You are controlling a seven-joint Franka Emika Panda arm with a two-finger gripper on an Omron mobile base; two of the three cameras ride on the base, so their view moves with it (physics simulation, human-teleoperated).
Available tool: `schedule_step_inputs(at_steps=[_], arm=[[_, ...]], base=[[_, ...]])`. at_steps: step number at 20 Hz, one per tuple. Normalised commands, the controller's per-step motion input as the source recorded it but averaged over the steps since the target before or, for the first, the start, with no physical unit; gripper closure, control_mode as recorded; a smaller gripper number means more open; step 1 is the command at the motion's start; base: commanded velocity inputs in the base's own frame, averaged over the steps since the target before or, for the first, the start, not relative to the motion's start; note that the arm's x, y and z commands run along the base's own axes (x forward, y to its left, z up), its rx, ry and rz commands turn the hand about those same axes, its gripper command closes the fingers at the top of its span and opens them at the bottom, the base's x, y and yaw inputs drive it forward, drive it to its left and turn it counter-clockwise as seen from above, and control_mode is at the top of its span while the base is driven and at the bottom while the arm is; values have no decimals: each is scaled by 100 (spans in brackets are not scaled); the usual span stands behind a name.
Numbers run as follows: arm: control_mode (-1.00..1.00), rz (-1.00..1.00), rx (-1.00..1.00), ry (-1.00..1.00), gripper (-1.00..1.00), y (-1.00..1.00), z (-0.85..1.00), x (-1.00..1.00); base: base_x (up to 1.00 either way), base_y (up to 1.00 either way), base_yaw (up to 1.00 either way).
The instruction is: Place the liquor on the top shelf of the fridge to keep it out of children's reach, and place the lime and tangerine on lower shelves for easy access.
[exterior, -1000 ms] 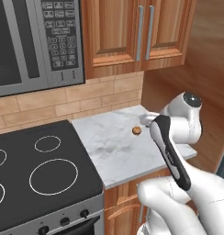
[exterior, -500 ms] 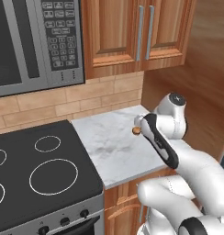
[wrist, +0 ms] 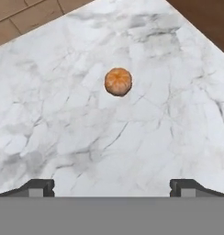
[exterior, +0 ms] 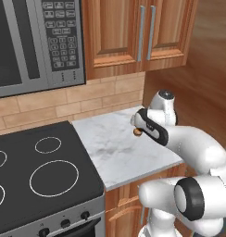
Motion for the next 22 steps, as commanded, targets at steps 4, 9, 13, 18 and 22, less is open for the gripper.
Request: schedule_step_inputs(at_steps=[4,9,13,18,22], arm=[[-100,-1,0,4,-100,-3,-28,41],[-100,-1,0,4,-100,-6,-32,40],[-100,-2,0,4,-100,-8,-37,38],[-100,-2,0,4,-100,-8,-36,37],[-100,0,0,3,-100,-3,-30,36]], base=[[0,0,0],[0,0,0],[0,0,0],[0,0,0],[0,0,0]])
